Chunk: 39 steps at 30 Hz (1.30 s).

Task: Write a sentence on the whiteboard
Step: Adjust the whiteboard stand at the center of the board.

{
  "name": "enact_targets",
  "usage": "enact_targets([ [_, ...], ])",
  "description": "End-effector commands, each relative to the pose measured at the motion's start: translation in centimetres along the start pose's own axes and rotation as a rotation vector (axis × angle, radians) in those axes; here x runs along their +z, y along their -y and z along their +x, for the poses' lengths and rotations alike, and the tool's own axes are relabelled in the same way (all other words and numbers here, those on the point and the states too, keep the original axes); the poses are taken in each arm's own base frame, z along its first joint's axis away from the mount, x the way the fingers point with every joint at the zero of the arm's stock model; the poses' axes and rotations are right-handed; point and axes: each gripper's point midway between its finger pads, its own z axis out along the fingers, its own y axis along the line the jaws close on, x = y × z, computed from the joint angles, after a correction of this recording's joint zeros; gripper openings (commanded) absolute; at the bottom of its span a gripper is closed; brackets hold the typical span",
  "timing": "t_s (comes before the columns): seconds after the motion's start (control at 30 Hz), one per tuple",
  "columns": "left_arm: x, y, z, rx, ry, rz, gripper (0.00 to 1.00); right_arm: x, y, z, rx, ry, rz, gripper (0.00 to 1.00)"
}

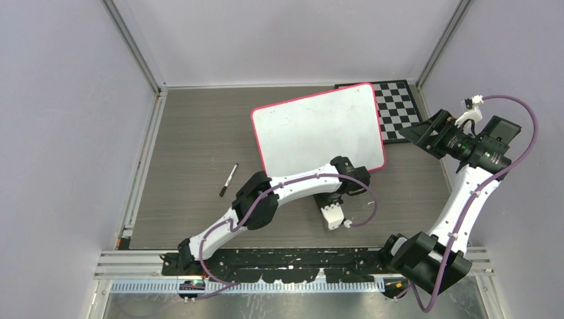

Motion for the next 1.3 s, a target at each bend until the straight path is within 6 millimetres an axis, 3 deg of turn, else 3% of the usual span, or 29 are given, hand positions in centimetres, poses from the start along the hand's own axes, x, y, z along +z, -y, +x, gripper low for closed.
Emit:
enact_targets([
  [0.0, -0.5, 4.4, 0.2, -0.1, -0.007, 0.197, 0.0, -0.5, -1.1, -0.2, -0.051, 0.022, -0.032, 0.85],
  [0.47, 1.4, 6.6, 0.1, -0.13, -0.046, 0.3, 0.0, -0.5, -1.0, -0.1, -0.053, 0.014, -0.029, 0.85],
  [0.73, 1.9, 5.8, -0.2, -0.195, -0.044, 0.285, 0.02, -0.5, -0.9, 0.0, -0.051, 0.013, -0.03, 0.85],
  [0.87, 1.9, 4.6, -0.5, -0.237, -0.033, 0.227, 0.29, -0.5, -0.9, 0.0, -0.05, 0.012, -0.03, 0.86],
  [1.0, 0.7, 4.0, -1.1, -0.25, -0.006, 0.169, 0.44, -0.4, -0.8, 0.0, -0.05, 0.01, -0.03, 0.87],
  [1.23, -3.6, 2.9, -2.4, -0.278, 0.08, 0.014, 0.86, 0.1, -0.3, -0.4, -0.027, -0.003, -0.041, 0.88],
  [1.27, -4.3, 2.8, -2.6, -0.279, 0.091, -0.009, 0.96, 0.1, -0.2, -0.4, -0.024, -0.006, -0.042, 0.89],
])
